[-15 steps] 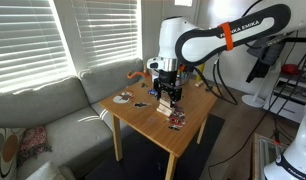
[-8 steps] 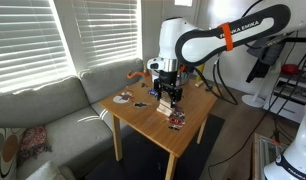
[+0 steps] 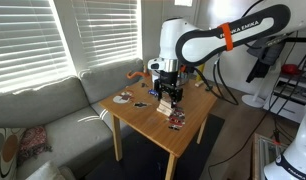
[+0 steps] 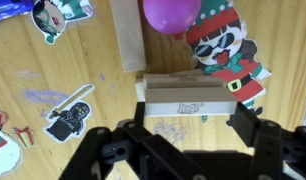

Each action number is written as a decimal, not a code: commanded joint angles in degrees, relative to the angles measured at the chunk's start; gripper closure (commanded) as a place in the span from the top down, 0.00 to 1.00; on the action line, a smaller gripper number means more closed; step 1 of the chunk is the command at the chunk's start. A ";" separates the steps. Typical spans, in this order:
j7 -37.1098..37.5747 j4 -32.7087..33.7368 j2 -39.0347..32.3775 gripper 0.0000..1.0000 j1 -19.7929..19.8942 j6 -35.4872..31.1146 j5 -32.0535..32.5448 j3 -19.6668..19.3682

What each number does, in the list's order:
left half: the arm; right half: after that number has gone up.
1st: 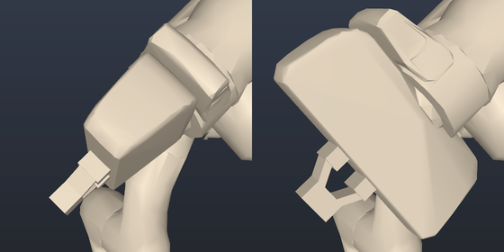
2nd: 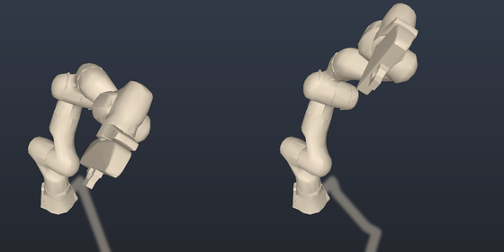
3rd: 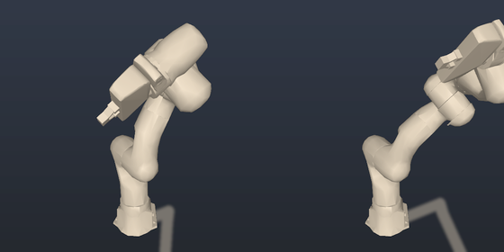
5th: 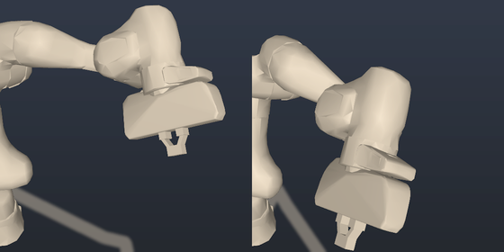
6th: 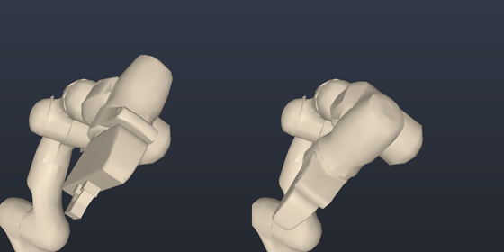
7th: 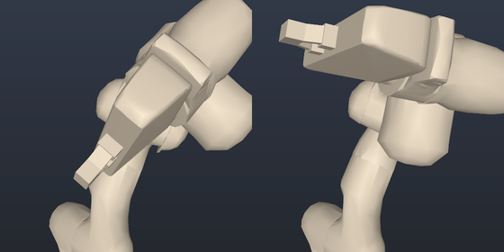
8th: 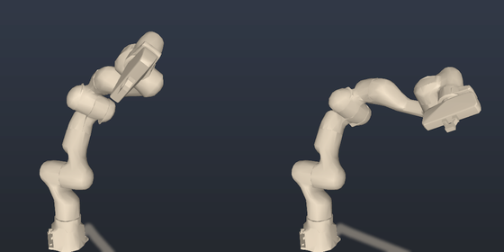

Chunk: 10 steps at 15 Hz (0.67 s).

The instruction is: Stack all the wooden blocks forming a square on top of the wooden block on the left, pick up the purple ball and put it in the clear frost cold cup

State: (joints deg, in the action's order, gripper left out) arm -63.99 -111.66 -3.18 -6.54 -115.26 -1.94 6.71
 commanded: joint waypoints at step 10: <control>2.73 -2.40 4.26 1.00 2.25 0.23 -6.26 -1.76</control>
State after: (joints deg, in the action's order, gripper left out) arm -63.43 -112.37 -1.93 -5.75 -115.26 -3.39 6.06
